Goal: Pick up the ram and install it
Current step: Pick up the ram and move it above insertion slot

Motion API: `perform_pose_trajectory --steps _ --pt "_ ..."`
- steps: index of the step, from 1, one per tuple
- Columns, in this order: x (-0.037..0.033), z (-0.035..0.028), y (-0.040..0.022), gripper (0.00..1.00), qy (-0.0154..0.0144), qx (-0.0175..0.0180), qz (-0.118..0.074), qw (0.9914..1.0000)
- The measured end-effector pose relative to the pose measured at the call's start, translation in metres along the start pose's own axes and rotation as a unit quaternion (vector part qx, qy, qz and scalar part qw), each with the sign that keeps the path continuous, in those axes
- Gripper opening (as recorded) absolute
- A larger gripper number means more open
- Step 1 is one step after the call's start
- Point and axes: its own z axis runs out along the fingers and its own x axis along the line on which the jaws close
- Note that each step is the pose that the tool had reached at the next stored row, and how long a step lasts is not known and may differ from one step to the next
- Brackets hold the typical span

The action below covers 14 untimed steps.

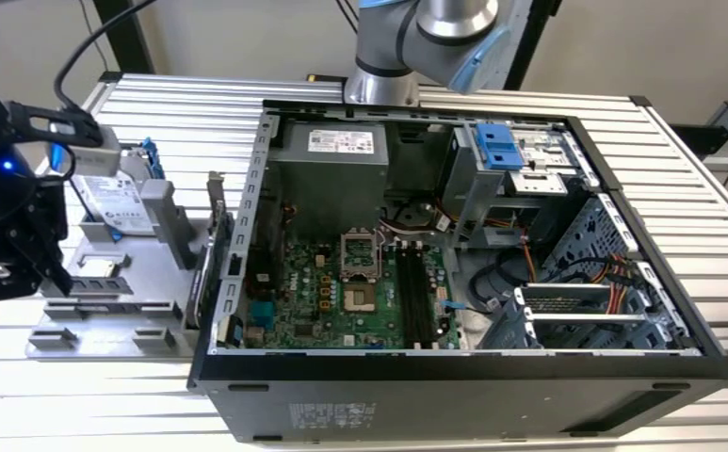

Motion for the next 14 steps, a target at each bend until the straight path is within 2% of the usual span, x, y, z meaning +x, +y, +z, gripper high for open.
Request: perform_pose_trajectory --steps 14 --pt "0.0000 -0.0066 0.0000 0.00 -0.0001 0.0001 0.000 1.00000"
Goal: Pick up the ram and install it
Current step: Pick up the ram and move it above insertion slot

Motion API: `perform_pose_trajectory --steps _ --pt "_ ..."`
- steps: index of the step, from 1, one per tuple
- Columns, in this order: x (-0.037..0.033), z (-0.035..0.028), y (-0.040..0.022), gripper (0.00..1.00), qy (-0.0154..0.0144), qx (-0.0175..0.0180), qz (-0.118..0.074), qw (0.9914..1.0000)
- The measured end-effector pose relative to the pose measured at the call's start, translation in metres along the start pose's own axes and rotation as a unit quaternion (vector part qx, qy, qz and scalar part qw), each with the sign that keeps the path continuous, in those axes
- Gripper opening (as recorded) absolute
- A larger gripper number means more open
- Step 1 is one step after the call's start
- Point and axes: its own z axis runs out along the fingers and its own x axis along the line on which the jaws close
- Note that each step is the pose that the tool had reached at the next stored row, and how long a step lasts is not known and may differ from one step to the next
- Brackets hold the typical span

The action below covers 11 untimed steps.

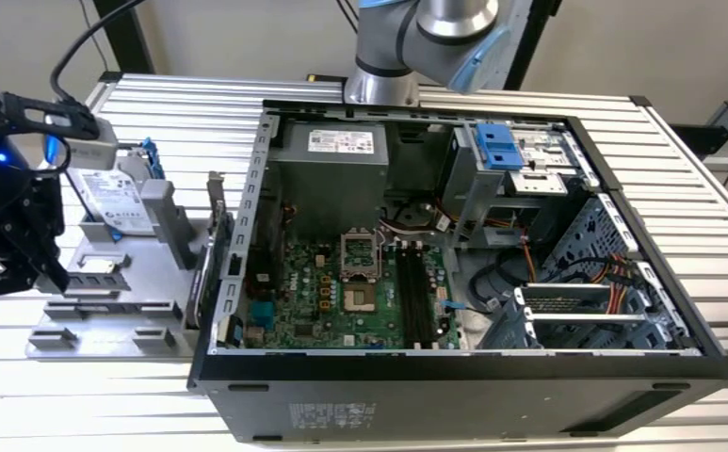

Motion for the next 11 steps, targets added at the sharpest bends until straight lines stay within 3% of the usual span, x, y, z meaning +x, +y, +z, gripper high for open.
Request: perform_pose_trajectory --steps 11 --pt "-0.0001 -0.0039 0.0002 0.00 0.0008 -0.0001 0.000 1.00000"
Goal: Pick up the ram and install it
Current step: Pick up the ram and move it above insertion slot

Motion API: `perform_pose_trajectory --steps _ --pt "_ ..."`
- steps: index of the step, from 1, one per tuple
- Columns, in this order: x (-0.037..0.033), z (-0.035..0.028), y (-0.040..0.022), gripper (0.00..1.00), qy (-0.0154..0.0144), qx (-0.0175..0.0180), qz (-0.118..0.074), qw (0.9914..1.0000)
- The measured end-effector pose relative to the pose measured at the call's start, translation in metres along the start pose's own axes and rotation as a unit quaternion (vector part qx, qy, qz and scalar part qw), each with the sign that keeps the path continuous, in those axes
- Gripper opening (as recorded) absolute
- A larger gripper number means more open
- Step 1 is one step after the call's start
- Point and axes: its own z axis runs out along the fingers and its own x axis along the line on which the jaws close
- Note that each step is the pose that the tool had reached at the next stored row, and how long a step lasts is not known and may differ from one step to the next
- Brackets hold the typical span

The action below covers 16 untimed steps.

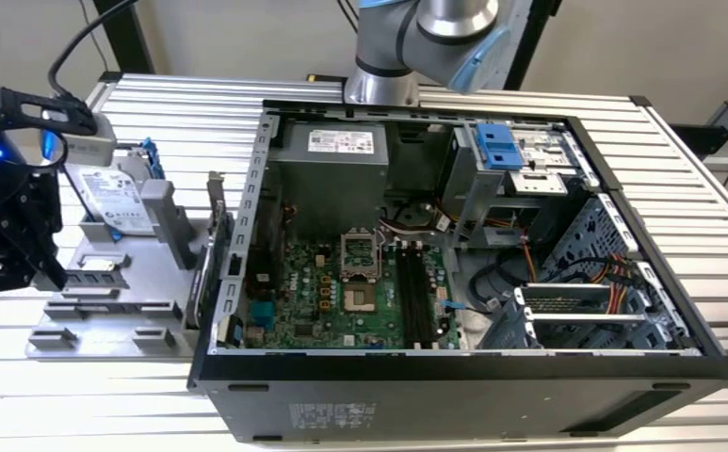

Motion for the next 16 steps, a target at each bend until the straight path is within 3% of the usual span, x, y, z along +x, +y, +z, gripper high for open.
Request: perform_pose_trajectory --steps 16 --pt "0.0001 -0.0068 0.0000 0.00 0.0001 0.0000 0.000 1.00000"
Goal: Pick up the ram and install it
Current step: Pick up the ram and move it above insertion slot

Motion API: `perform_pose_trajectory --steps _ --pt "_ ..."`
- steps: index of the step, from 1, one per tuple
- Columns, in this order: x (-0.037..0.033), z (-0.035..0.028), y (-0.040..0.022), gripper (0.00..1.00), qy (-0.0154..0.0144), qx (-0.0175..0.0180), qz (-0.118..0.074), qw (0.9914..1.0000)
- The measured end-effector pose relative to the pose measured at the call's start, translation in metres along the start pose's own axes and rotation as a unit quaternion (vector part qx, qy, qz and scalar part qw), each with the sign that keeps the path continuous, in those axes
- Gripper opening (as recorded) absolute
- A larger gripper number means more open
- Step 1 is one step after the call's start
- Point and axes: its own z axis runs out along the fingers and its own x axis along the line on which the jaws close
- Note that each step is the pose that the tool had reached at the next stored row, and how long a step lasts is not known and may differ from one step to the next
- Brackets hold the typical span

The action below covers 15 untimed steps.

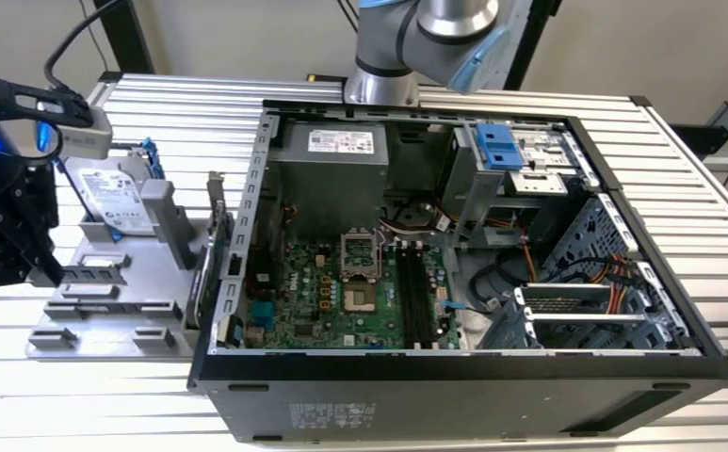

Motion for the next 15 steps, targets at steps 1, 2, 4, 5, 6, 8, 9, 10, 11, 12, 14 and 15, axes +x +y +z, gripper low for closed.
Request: perform_pose_trajectory --steps 1,2,4,5,6,8,9,10,11,12,14,15 --pt "0.0000 -0.0004 0.0000 0.00 0.0000 0.0000 0.000 1.00000" --pt "0.0000 -0.0008 0.0000 0.00 0.0000 0.0000 0.000 1.00000" --pt "0.0000 -0.0018 0.0000 0.00 0.0000 0.0000 0.000 1.00000" --pt "0.0000 -0.0022 0.0000 0.00 0.0000 0.0000 0.000 1.00000" --pt "0.0000 -0.0026 0.0000 0.00 0.0000 0.0000 0.000 1.00000" --pt "0.0000 -0.0033 0.0000 0.00 -0.0001 0.0001 0.000 1.00000" --pt "0.0000 -0.0038 0.0000 0.00 0.0000 0.0000 0.000 1.00000" --pt "0.0000 -0.0042 0.0000 0.00 0.0000 0.0000 0.000 1.00000" --pt "0.0000 -0.0048 0.0000 0.00 0.0000 0.0000 0.000 1.00000" --pt "0.0000 -0.0053 0.0000 0.00 0.0000 0.0000 0.000 1.00000" --pt "0.0000 -0.0064 0.0001 0.00 0.0000 0.0000 0.000 1.00000" --pt "0.0000 -0.0070 0.0001 0.00 0.0000 0.0000 0.000 1.00000"
